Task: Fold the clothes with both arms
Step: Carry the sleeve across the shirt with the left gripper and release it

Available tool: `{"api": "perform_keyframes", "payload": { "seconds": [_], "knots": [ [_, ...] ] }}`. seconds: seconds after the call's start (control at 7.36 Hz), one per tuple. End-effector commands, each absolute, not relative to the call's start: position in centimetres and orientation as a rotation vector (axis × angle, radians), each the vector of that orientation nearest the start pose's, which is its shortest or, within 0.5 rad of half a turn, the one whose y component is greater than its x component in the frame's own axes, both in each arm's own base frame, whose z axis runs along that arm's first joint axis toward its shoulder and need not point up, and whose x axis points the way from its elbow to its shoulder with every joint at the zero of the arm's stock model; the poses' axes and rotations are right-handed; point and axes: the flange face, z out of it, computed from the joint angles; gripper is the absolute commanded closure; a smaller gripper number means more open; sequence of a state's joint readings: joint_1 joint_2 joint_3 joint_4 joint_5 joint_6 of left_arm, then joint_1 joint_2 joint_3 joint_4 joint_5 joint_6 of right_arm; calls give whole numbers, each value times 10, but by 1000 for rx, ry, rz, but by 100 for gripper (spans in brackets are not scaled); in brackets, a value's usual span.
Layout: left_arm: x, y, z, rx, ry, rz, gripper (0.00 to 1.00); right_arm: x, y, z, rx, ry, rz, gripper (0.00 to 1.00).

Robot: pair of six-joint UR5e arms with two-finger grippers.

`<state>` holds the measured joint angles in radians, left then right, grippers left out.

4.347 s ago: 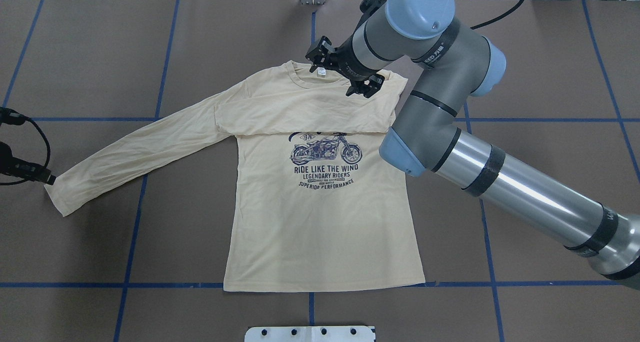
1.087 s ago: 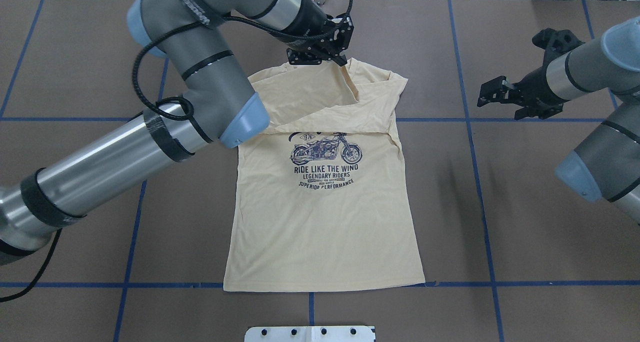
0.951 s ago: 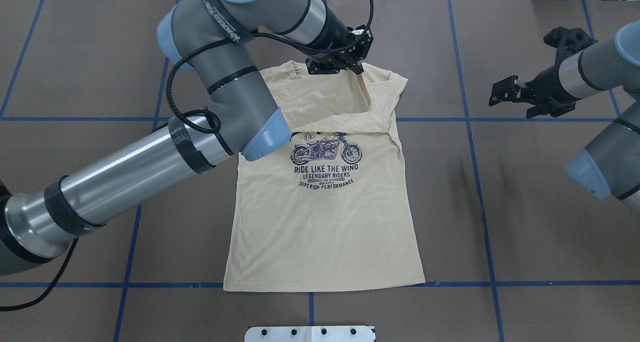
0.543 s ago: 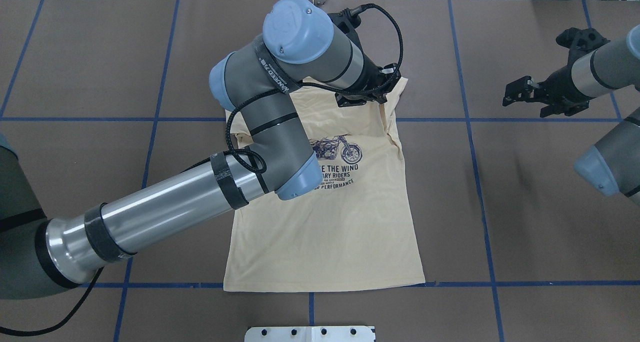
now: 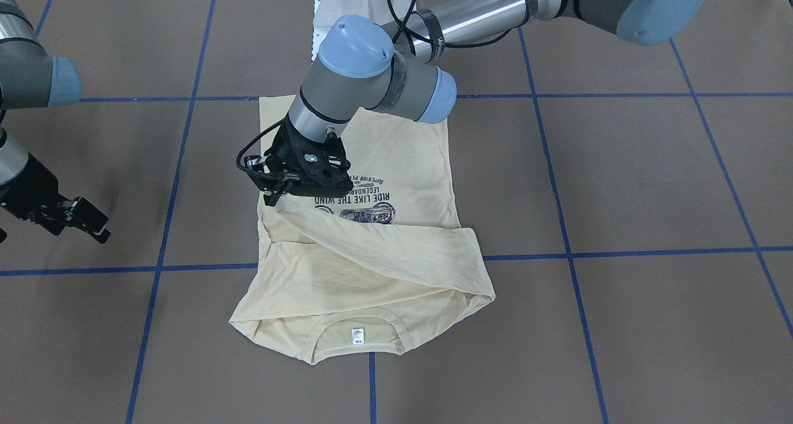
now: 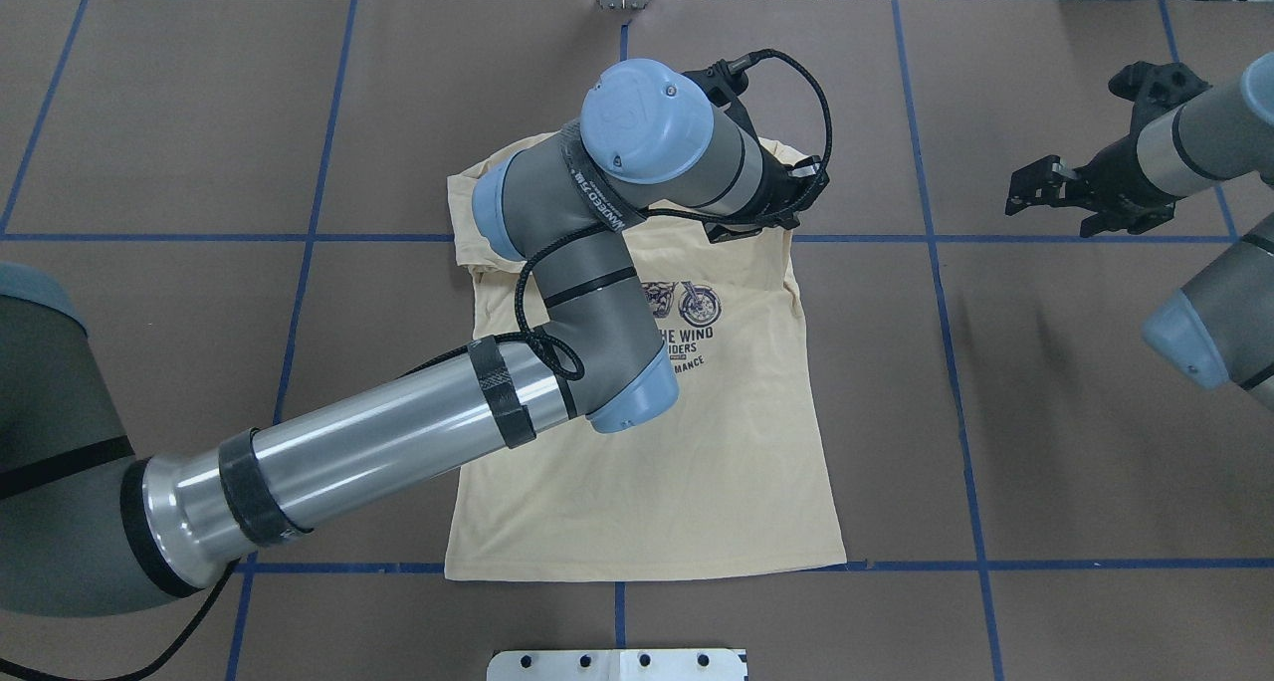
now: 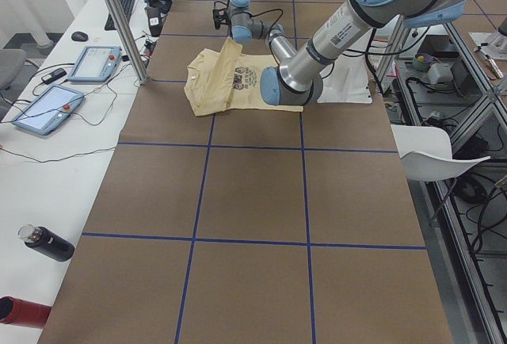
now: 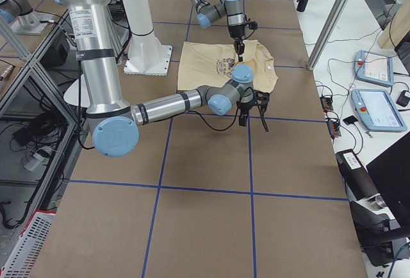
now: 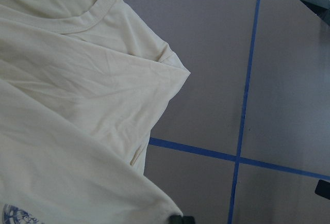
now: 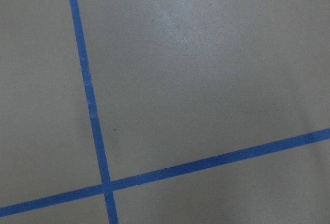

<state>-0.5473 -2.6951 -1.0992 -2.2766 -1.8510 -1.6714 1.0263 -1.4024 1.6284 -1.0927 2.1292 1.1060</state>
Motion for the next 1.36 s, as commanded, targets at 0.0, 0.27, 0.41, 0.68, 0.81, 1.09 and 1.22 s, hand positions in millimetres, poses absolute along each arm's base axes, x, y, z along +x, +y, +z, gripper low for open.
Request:
{"api": "perform_keyframes", "payload": {
  "seconds": [0.0, 0.27, 0.41, 0.68, 0.81, 1.09, 1.22],
  "knots": [
    [659, -505, 30, 91, 1395, -370, 91, -234, -542, 496, 68, -866, 332, 1],
    [684, -503, 23, 124, 1414, -405, 77, -233, -542, 497, 67, -865, 336, 1],
    [693, -507, 19, 109, 1415, -425, 53, -233, -542, 497, 67, -865, 337, 1],
    [701, -504, 22, 120, 1423, -431, 17, -234, -542, 496, 62, -868, 347, 1],
    [699, -505, 19, 121, 1429, -432, 17, -235, -543, 493, 67, -871, 347, 1],
    [661, -503, -6, 126, 1495, -403, 18, -248, -533, 460, 35, -925, 434, 1],
    [636, -502, 13, 90, 1481, -366, 19, -278, -508, 426, -13, -971, 497, 1]
  ]
}}
